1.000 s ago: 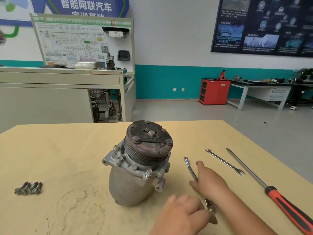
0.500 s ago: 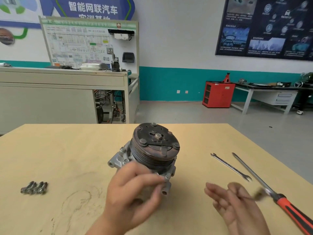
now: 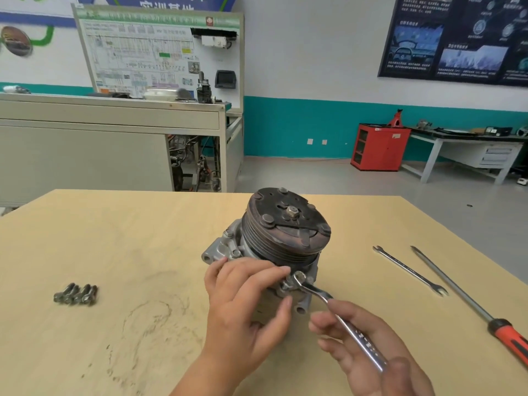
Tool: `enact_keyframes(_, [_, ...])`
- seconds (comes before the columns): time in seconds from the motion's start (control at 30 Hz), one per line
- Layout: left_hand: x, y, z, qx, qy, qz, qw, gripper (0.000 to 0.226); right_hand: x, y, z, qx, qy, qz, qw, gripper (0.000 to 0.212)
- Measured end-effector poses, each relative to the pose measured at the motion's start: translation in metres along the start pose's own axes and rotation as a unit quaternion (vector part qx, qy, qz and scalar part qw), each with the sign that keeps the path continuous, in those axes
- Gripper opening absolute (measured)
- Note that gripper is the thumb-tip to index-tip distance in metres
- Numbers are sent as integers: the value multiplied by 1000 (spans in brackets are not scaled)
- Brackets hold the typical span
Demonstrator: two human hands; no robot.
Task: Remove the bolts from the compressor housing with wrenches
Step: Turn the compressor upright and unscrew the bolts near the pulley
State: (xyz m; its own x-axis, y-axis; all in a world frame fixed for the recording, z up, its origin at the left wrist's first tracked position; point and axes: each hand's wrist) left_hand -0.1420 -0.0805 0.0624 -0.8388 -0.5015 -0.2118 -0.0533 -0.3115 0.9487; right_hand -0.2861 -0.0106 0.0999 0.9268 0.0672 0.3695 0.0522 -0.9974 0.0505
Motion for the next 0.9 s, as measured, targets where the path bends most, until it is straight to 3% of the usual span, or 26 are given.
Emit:
enact_keyframes(0.07, [2, -1, 0, -5, 10, -9, 1000, 30, -4, -2, 6, 7, 27, -19, 999, 46])
enact_keyframes(0.17, [5, -3, 0, -4, 17, -15, 1000, 34, 5, -3, 5, -71, -24, -30, 997, 72])
enact_keyframes(0.27, [7, -5, -1, -6, 29, -11, 999, 36, -2, -5, 8, -127, -74, -61, 987, 63])
enact_keyframes(0.33, [7, -6, -1, -13, 28, -7, 1000, 34, -11, -6, 12, -114, -84, -85, 986, 59])
enact_keyframes(0.4, [7, -6, -1, -21, 21, -4, 1000, 32, -17, -4, 12, -72, -26, -84, 994, 61])
enact_keyframes(0.5, [8, -5, 2, -38, 17, 4, 999, 32, -27, 20, 6, -13, 110, 26, 994, 63])
enact_keyframes(0.67, [10, -5, 5, -58, 18, 6, 998, 30, -25, 76, -13, 8, 103, 55, 993, 14])
enact_keyframes(0.73, [9, -4, 6, -52, 12, 6, 999, 29, -21, 82, -19, -1, 127, 34, 991, 12])
enact_keyframes(0.9, [9, -5, 4, -49, -19, 20, 998, 39, -53, 51, -10, -75, 261, -80, 959, 37])
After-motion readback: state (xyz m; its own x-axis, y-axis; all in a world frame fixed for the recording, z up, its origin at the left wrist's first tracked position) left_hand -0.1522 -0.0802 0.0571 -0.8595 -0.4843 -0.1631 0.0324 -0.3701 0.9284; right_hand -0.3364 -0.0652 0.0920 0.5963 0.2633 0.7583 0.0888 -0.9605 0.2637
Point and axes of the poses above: each hand's wrist, its own y-axis towards the middle knuckle, its own x-axis out of the palm, z = x × y, and after that the axes turned 1 degree about x, right-handed
